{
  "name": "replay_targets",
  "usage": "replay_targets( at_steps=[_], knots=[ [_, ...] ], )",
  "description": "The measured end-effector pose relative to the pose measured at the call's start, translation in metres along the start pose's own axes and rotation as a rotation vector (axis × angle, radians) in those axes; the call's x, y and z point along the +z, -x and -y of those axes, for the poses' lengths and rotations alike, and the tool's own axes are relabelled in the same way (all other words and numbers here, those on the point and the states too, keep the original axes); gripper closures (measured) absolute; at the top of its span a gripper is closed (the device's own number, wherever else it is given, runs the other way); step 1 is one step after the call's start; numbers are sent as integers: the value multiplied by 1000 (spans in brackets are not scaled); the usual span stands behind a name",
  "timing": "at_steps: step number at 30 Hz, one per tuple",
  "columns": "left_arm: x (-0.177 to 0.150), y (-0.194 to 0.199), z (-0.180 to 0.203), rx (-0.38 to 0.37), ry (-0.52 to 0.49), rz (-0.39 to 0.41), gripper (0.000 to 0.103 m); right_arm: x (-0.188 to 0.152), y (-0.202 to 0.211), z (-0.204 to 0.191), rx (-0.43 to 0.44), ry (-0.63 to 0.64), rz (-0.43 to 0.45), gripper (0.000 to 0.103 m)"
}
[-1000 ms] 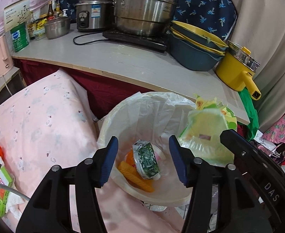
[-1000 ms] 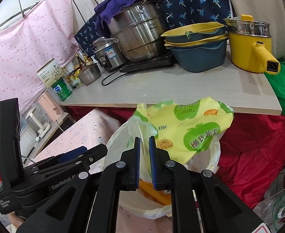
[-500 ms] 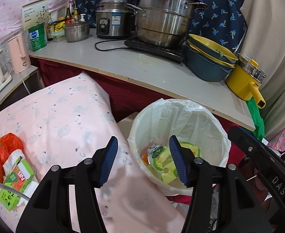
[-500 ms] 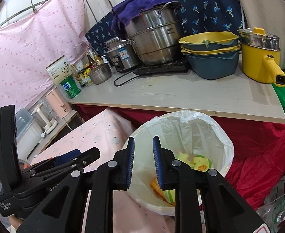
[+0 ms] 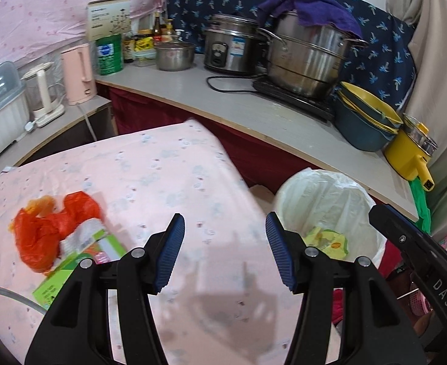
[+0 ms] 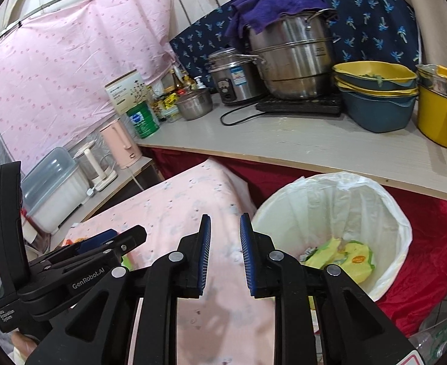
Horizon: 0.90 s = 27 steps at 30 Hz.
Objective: Collect trash
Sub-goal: 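Move both tools back to the table and grasp the orange plastic bag with the left gripper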
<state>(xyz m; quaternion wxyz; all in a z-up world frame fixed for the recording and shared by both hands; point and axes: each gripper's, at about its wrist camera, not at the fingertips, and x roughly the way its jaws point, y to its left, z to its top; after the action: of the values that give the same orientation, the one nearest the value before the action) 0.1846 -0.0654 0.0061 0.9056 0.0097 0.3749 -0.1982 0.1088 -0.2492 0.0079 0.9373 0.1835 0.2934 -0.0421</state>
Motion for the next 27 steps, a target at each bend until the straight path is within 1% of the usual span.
replay_targets(
  at_steps=[12,25,27],
  knots=[
    [-17,30,-78,118,85,18,50,-16,-8,-70,85,87,-45,83],
    [-34,54,-137,197,160,27,50,-35,-14,-129,139,163,-86,83],
    [-38,55,-144,210,167,26,46,-38,-16,-136,145,172,-92,81]
  ],
)
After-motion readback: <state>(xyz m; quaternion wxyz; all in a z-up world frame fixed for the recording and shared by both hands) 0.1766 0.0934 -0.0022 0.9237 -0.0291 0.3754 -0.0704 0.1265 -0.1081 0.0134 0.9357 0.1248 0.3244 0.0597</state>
